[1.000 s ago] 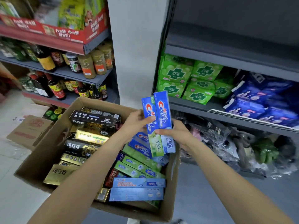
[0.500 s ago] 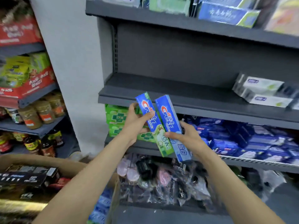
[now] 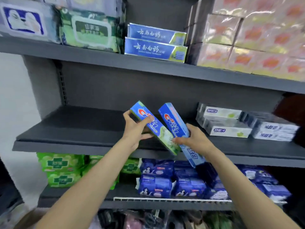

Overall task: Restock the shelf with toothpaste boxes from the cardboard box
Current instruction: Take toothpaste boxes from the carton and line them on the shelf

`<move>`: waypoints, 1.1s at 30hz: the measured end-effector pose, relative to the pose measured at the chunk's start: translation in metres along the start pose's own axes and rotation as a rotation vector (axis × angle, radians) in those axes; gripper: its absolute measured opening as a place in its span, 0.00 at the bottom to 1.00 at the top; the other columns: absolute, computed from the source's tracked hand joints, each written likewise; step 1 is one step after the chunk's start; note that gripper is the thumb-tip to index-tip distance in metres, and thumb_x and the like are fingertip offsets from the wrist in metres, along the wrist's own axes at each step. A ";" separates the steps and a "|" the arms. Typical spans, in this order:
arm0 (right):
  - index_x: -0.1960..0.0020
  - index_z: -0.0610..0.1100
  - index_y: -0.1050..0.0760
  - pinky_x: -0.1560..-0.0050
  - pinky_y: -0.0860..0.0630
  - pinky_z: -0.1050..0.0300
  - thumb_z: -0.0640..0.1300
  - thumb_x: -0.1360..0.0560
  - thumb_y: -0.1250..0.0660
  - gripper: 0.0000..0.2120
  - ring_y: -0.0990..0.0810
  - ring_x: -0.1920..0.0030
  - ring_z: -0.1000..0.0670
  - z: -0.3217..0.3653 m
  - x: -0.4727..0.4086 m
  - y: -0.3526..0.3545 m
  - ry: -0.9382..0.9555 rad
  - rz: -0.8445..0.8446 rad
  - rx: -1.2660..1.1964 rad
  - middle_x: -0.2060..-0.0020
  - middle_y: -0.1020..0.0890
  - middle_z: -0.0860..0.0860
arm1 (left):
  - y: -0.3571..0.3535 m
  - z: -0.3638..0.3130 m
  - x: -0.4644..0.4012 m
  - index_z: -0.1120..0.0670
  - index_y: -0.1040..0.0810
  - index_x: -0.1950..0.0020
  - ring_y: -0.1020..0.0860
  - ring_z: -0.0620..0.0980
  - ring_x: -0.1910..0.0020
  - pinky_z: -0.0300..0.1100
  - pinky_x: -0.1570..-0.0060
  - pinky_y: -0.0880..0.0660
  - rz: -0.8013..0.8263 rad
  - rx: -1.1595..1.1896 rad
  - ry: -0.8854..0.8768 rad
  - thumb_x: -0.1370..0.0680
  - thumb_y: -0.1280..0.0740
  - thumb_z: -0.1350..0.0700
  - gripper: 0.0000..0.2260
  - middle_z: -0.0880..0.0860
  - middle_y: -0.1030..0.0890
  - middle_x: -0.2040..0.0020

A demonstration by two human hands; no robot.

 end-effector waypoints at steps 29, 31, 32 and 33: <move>0.45 0.42 0.31 0.59 0.25 0.57 0.42 0.30 0.26 0.19 0.22 0.58 0.48 -0.066 -0.178 0.090 -0.066 -0.328 -0.258 0.54 0.20 0.46 | -0.057 0.027 -0.219 0.56 0.22 0.44 0.22 0.45 0.52 0.36 0.53 0.28 0.110 -0.925 -0.246 0.33 0.23 0.54 0.19 0.51 0.20 0.50; 0.45 0.42 0.32 0.62 0.28 0.60 0.43 0.29 0.28 0.17 0.22 0.60 0.51 -0.066 -0.180 0.095 -0.049 -0.298 -0.246 0.57 0.21 0.49 | -0.066 0.036 -0.231 0.58 0.21 0.45 0.22 0.47 0.51 0.36 0.52 0.28 0.052 -0.987 -0.291 0.32 0.23 0.55 0.19 0.52 0.19 0.49; 0.45 0.42 0.32 0.63 0.28 0.60 0.42 0.28 0.28 0.16 0.22 0.60 0.51 -0.067 -0.181 0.096 -0.048 -0.290 -0.253 0.58 0.22 0.49 | -0.071 0.043 -0.237 0.58 0.21 0.45 0.21 0.48 0.50 0.38 0.50 0.27 0.038 -1.026 -0.298 0.33 0.23 0.55 0.19 0.53 0.19 0.49; 0.46 0.42 0.33 0.64 0.28 0.59 0.42 0.27 0.30 0.15 0.23 0.62 0.51 -0.069 -0.183 0.098 -0.066 -0.297 -0.272 0.60 0.22 0.49 | -0.075 0.048 -0.241 0.58 0.21 0.47 0.21 0.50 0.48 0.41 0.46 0.26 0.030 -1.051 -0.302 0.33 0.23 0.54 0.18 0.54 0.19 0.48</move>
Point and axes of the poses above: each hand's wrist, its own x-axis away from the middle knuckle, its own y-axis out of the back of the hand, z = x × y, the point moved 4 cm from there along -x, towards the middle knuckle
